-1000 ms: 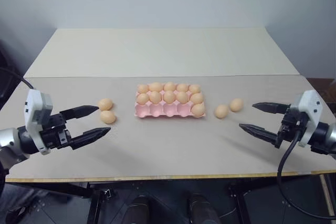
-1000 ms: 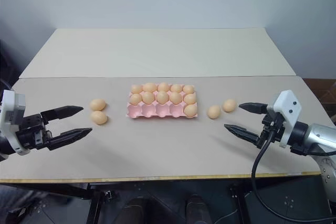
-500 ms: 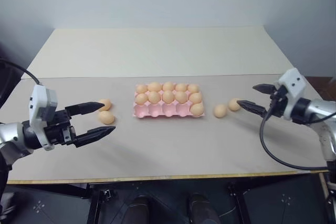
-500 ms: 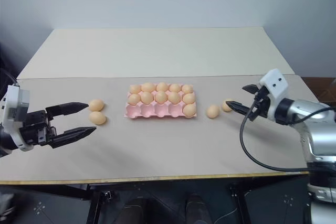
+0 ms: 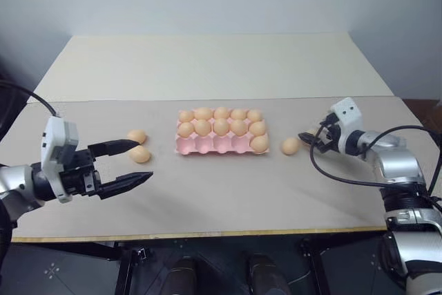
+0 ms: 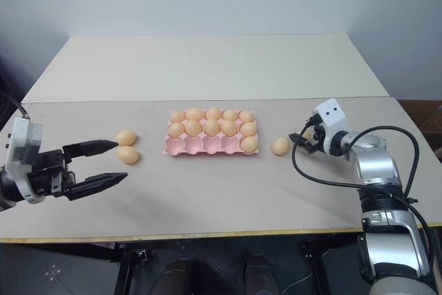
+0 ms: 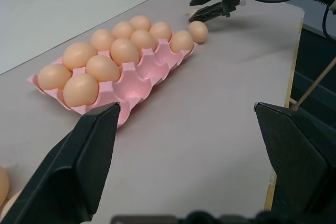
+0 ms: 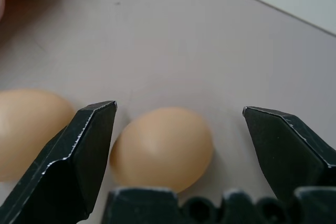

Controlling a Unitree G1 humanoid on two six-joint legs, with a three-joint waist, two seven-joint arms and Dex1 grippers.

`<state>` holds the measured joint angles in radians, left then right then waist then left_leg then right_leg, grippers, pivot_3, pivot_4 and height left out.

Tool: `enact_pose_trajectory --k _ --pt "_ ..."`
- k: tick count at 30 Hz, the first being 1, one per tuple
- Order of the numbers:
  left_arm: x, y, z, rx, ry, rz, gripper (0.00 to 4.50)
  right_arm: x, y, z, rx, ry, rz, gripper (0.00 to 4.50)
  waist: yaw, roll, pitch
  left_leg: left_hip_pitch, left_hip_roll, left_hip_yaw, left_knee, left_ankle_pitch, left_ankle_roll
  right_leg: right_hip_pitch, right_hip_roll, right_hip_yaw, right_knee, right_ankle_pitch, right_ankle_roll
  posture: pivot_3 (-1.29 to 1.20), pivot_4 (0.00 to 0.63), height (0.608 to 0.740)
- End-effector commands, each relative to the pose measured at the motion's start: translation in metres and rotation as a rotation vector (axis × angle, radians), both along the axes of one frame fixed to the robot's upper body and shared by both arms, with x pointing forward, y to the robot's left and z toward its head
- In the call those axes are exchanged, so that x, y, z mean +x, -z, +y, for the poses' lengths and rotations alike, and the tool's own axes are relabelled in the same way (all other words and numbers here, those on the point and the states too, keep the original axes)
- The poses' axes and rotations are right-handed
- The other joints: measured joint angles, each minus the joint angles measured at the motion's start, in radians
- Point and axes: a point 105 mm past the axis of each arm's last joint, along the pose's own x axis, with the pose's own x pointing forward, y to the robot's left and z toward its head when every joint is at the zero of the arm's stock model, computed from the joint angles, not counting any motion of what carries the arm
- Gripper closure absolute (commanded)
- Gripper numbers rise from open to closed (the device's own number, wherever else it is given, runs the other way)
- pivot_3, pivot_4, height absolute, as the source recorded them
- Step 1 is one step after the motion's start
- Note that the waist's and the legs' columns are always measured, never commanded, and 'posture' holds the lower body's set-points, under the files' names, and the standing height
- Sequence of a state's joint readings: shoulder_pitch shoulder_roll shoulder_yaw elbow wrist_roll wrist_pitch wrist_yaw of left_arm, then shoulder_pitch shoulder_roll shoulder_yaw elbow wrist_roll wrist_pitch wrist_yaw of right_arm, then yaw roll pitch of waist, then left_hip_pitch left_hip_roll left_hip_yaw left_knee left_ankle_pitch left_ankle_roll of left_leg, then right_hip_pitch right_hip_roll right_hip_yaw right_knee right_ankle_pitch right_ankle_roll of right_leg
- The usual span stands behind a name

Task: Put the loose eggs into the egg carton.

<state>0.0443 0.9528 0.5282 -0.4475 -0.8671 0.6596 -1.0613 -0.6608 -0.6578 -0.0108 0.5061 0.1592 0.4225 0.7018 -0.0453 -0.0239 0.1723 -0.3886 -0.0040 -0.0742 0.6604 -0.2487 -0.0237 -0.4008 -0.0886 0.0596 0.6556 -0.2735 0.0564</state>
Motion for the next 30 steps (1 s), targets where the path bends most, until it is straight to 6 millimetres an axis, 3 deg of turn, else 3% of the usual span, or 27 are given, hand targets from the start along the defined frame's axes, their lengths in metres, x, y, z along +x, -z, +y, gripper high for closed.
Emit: enact_pose_trajectory --k 1,3,7,8,12,14,16,20,26,30 --pt "-0.002 -0.01 -0.003 0.021 0.016 -0.035 0.01 0.006 -0.007 -0.002 -0.01 0.022 -0.028 0.18 -0.001 0.0 0.0 0.0 0.0 0.001 0.0 0.0 0.0 -0.001 0.0 0.001 0.001 0.0 0.0 0.0 0.15 0.74" --pt "-0.001 -0.011 -0.002 0.024 0.015 -0.037 0.0 0.007 -0.007 0.001 0.012 0.016 -0.027 0.59 -0.003 0.0 0.0 0.0 0.0 0.002 0.0 0.0 0.0 -0.002 0.001 0.002 0.001 0.0 0.0 0.0 0.15 0.74" --pt "0.0 -0.014 -0.001 0.037 0.014 -0.045 0.0 0.011 -0.026 -0.001 0.005 0.052 -0.115 1.96 -0.003 0.0 0.0 0.0 0.001 0.003 0.0 0.0 0.0 -0.003 0.001 0.004 0.002 0.0 0.0 0.0 0.15 0.74" --pt "0.001 -0.015 -0.001 0.037 0.013 -0.047 0.0 0.011 -0.03 -0.001 -0.005 0.058 -0.135 2.13 -0.002 0.0 0.0 -0.001 0.001 0.003 0.0 0.0 0.0 -0.003 0.001 0.003 0.002 0.0 0.0 0.0 0.15 0.74" --pt "0.002 -0.017 0.0 0.039 0.011 -0.054 0.0 0.003 -0.075 0.029 0.011 -0.023 -0.249 2.13 -0.004 0.001 0.001 -0.001 0.001 0.004 0.0 0.0 0.0 -0.005 0.001 0.005 0.002 0.0 0.0 0.0 0.15 0.74" --pt "0.003 -0.017 0.0 0.035 0.013 -0.053 0.0 -0.007 -0.087 0.059 0.036 -0.111 -0.26 2.13 -0.005 0.001 0.001 -0.001 0.002 0.003 0.0 0.0 0.0 -0.005 0.002 0.005 0.002 0.0 0.0 0.0 0.15 0.74" --pt "0.004 -0.016 -0.001 0.033 0.016 -0.052 0.0 -0.02 -0.087 0.094 0.05 -0.214 -0.25 2.13 -0.007 0.001 0.001 -0.001 0.003 0.003 0.0 0.0 0.0 -0.005 0.003 0.005 0.003 0.0 0.0 0.0 0.15 0.74" --pt "0.006 -0.015 -0.002 0.027 0.02 -0.048 0.0 -0.038 -0.066 0.155 0.095 -0.326 -0.201 2.13 -0.009 0.001 0.0 0.0 0.003 0.003 0.0 0.0 0.0 -0.005 0.003 0.005 0.003 0.0 0.0 0.0 0.15 0.74" --pt "0.005 -0.015 0.0 0.03 0.016 -0.046 0.0 -0.038 -0.044 0.178 0.068 -0.32 -0.172 2.13 0.004 0.001 0.0 -0.002 0.0 0.003 0.0 0.0 0.0 -0.005 0.001 0.005 0.003 0.0 0.0 0.0 0.15 0.74" --pt "0.005 -0.015 0.0 0.033 0.015 -0.047 0.0 -0.034 -0.049 0.177 0.062 -0.294 -0.189 0.93 0.0 0.001 0.0 -0.001 0.001 0.003 0.0 0.0 0.0 -0.005 0.002 0.005 0.003 0.0 0.0 0.0 0.15 0.74"
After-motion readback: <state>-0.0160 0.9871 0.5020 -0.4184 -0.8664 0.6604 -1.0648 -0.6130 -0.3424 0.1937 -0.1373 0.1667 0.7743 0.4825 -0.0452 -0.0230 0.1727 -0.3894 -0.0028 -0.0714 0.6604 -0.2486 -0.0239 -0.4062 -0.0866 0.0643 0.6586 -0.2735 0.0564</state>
